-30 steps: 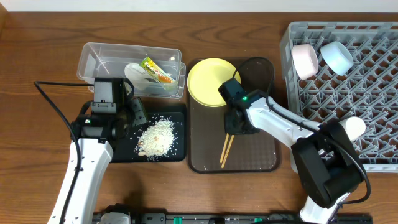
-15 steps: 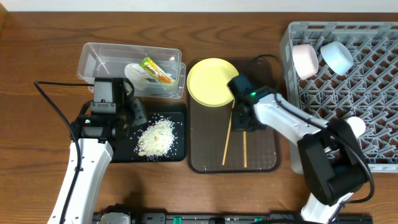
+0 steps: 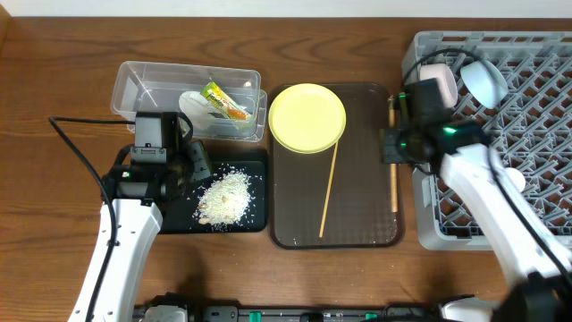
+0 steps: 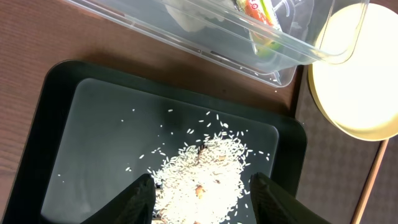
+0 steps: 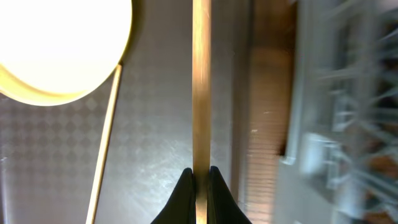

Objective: Sort waste into correct bins and load items into the dishwasher rack
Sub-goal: 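Carry the chopstick with right gripper and stand it in the rack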

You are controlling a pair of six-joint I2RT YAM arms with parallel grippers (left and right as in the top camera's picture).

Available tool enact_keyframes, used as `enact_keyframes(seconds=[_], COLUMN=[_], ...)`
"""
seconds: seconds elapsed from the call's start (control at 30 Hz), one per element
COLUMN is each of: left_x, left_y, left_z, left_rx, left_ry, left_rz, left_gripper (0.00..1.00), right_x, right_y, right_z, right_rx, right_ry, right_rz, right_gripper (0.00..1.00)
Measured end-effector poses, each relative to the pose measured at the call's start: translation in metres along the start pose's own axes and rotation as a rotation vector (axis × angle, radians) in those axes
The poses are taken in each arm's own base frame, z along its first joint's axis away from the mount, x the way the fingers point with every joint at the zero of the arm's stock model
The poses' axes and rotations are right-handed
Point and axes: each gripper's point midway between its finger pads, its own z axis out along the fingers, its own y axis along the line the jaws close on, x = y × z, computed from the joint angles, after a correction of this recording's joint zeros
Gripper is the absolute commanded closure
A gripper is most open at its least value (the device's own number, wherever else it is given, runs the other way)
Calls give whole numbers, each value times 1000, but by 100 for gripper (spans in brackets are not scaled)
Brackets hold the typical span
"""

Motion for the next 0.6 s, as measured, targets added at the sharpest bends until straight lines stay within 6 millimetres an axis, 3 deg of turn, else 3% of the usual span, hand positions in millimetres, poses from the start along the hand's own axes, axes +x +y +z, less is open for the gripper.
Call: enact_keyframes(seconds=[0.2,0.33,0.6], left_x=[0,0,0], left_y=[0,0,0], left_z=[0,0,0], left_rx=[-1,-1,-1], left_ry=[1,2,2], left_rz=[0,0,0], left_gripper=[48,48,48], right_x=[1,8,13], right_y=[-33,-60,-92], right_z=[-28,-29,-21], right_rx=[56,118,169], right_ry=[-31,4,50], right_rz=[-9,10,45], right_gripper=[99,99,99])
